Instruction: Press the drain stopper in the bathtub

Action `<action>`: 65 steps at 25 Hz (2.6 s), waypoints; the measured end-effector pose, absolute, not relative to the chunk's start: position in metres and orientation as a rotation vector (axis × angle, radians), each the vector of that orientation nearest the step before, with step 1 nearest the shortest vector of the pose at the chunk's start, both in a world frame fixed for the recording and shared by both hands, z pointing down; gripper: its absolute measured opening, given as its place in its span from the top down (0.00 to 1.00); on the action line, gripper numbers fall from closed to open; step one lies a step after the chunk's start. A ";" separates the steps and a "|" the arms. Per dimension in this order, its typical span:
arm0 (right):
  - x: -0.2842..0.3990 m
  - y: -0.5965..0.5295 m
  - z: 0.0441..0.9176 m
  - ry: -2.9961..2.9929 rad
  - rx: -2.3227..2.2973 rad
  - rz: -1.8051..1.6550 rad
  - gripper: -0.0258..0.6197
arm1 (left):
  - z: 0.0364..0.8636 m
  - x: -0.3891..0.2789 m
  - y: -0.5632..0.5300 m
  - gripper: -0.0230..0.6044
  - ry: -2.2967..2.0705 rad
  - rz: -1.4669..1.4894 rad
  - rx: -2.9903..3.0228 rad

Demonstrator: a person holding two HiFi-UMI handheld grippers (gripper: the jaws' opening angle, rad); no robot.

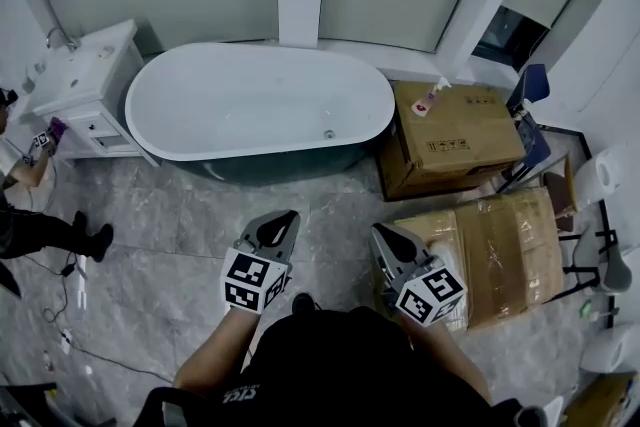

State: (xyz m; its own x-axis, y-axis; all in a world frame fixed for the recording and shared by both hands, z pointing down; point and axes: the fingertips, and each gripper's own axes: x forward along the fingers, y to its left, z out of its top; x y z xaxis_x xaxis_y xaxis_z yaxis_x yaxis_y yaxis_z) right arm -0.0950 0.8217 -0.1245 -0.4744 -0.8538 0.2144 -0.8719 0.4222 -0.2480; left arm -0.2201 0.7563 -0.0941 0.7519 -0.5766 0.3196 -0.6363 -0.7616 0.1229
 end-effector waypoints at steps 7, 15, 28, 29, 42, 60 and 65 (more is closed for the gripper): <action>-0.059 0.780 -0.103 -2.545 1.578 0.603 0.94 | -0.066 -0.201 0.719 0.93 -0.968 0.419 2.639; -0.006 0.673 -0.086 -2.647 1.434 0.634 0.94 | -0.062 -0.146 0.630 0.93 -1.079 0.456 2.579; 0.112 0.546 -0.088 -2.730 1.315 0.650 0.94 | -0.091 -0.028 0.511 0.93 -1.213 0.451 2.585; 0.118 0.541 -0.085 -2.726 1.314 0.658 0.94 | -0.091 -0.029 0.504 0.93 -1.232 0.452 2.577; 0.117 0.438 -0.049 -2.659 1.290 0.766 0.94 | -0.064 -0.039 0.375 0.93 -1.247 0.437 2.507; 0.032 0.263 -0.039 -2.558 1.121 0.755 0.94 | -0.029 -0.049 0.217 0.93 -1.040 0.422 2.524; 0.030 0.231 -0.030 -2.552 1.072 0.779 0.94 | -0.015 -0.046 0.199 0.93 -1.046 0.413 2.463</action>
